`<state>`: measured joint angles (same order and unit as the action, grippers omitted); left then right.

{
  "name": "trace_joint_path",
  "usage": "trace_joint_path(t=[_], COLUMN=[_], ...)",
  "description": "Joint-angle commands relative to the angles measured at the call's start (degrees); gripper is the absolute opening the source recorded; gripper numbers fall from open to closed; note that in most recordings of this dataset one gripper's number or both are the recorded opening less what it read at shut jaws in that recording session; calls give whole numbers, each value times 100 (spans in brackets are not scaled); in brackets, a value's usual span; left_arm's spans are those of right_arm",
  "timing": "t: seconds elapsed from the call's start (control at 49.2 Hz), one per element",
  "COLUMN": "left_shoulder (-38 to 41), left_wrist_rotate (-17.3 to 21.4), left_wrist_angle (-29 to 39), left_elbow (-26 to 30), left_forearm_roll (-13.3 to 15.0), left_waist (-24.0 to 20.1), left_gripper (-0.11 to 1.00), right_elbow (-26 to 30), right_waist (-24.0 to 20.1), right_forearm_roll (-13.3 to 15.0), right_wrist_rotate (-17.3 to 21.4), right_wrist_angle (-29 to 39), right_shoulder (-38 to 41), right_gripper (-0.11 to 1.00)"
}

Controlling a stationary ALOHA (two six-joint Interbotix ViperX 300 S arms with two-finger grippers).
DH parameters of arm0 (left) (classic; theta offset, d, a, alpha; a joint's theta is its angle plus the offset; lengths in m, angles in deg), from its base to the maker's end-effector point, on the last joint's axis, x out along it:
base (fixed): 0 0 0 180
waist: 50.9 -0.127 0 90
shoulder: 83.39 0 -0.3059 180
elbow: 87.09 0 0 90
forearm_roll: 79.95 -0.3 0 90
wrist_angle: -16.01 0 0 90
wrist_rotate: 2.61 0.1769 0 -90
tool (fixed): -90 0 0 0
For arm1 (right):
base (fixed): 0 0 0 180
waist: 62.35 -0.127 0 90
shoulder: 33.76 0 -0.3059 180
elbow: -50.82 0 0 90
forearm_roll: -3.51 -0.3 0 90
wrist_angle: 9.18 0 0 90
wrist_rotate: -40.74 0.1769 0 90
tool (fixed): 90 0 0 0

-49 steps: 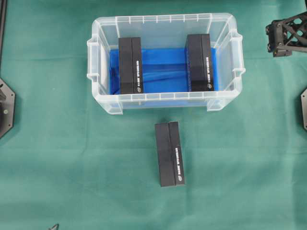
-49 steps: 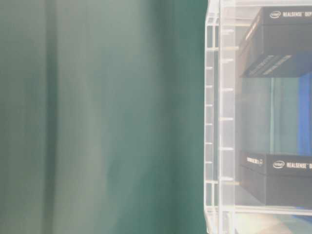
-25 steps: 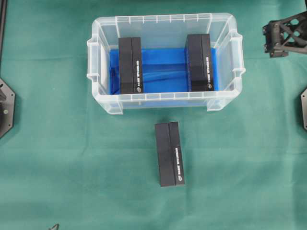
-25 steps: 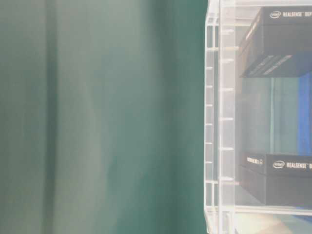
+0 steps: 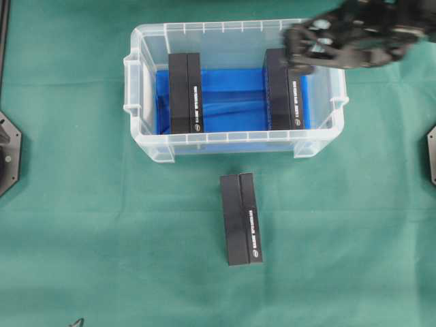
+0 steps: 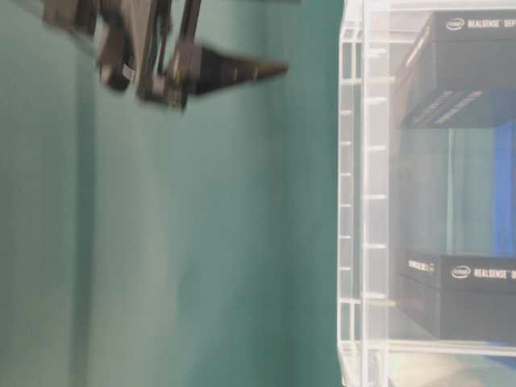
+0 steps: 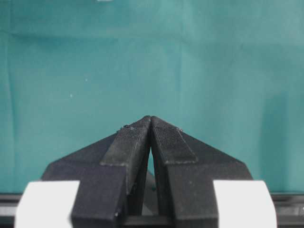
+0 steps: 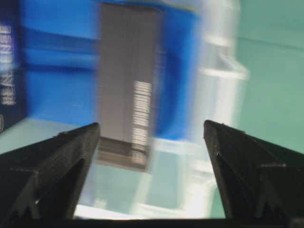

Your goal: Take the box out of the case with the right arm.

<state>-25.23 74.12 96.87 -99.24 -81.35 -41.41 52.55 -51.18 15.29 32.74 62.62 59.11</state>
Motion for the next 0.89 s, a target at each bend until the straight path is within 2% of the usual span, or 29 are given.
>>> trace_joint_path(t=[0.0,0.264,0.467,0.67,0.873], left_shoulder=[18,18,-9,-18,-26], left_wrist_rotate=[0,18,18,18,9], left_wrist_angle=[-26,-26,-26,-26,-26], left_elbow=[70,62,62,62,62], left_forearm_roll=[-18,-18,-18,-18,-18], left_waist=[26,26,26,26,26], left_gripper=[0,0,0,0,0], right_elbow=[606,2215,3146,3691,3788], right_waist=[-44,-132,-132,-193,-211], right_forearm_roll=[0,-18,-264,-352,-466], right_wrist_rotate=[-44,-396,-624,-624,-598], right_wrist_angle=[-18,0,44,132,123], right_shoulder=[316,1538,2268,2672,2786], right_gripper=[90,90,90,91,91])
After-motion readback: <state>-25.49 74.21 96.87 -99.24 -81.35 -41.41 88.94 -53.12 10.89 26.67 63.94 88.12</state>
